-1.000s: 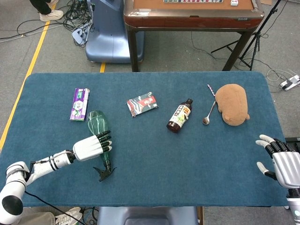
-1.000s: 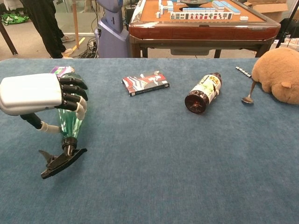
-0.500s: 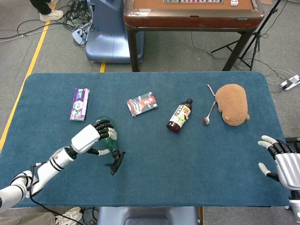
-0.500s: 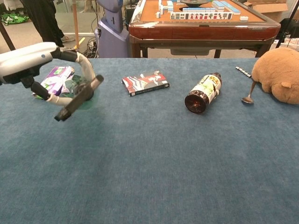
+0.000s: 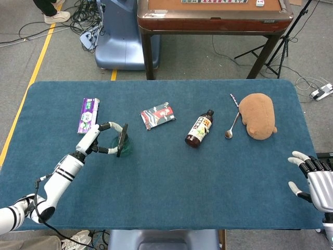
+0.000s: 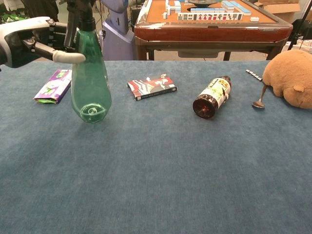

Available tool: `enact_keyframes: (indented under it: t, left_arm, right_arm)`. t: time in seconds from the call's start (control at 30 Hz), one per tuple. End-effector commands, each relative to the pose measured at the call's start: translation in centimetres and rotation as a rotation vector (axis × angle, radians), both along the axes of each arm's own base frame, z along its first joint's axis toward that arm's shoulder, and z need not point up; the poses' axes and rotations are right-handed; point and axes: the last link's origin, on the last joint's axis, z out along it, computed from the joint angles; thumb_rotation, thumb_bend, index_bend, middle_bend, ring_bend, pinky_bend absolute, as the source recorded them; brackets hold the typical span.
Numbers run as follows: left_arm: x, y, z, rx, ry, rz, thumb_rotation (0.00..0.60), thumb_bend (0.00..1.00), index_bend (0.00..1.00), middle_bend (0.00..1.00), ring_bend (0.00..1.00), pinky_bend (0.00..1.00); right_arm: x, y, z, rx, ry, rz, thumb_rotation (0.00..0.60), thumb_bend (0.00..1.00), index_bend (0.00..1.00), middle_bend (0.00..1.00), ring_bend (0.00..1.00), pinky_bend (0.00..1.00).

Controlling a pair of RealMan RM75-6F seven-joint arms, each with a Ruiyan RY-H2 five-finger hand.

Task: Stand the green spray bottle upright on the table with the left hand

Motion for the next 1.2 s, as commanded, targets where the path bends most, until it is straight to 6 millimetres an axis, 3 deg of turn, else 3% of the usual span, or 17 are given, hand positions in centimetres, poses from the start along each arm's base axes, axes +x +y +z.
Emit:
enact_keyframes:
  t: [0.03, 0.4, 0.73, 0.8, 0.97, 1.2]
  left_arm:
    - [0.4, 0.8, 0.1, -0.032, -0.069, 0.088, 0.6, 0.25, 0.49, 0.53, 0.22, 0.15]
    - [-1.2, 1.7, -0.9, -0.057, -0.116, 0.225, 0.6, 0.25, 0.46, 0.53, 0.22, 0.16]
    - [-2.7, 1.2, -1.1, -0.039, -0.078, 0.197, 0.6, 0.25, 0.39, 0.46, 0.16, 0.11]
    - [-2.8, 1.0, -1.1, -0.04, -0.07, 0.186, 0.6, 0.25, 0.34, 0.42, 0.13, 0.09]
    - [-3.0, 0.7, -1.0, -0.043, -0.062, 0.168, 0.6, 0.25, 0.15, 0.21, 0.01, 0.01]
    - [-2.8, 0.6, -1.0, -0.041, -0.064, 0.154, 0.6, 0.25, 0.05, 0.1, 0.0, 0.0]
  right_arm:
    - [0.0, 0.0, 0.1, -0.003, 0.001, -0.002, 0.6, 0.21, 0.3, 0.23, 0.21, 0.31]
    - [-0.2, -0.1, 0.0, 0.001, -0.002, -0.003, 0.6, 0.21, 0.3, 0.23, 0.21, 0.31]
    - [0.0, -0.5, -0.1, 0.005, 0.003, 0.003, 0.6, 0.21, 0.3, 0.23, 0.21, 0.31]
    - [0.1, -0.5, -0.1, 0.005, 0.002, 0.004, 0.6, 0.21, 0.3, 0.23, 0.21, 0.31]
    - [0.1, -0.6, -0.2, 0.008, 0.002, 0.007, 0.6, 0.21, 0.3, 0.23, 0.21, 0.31]
    - [0.1, -0.7, -0.1, 0.007, 0.004, 0.007, 0.6, 0.21, 0.3, 0.23, 0.21, 0.31]
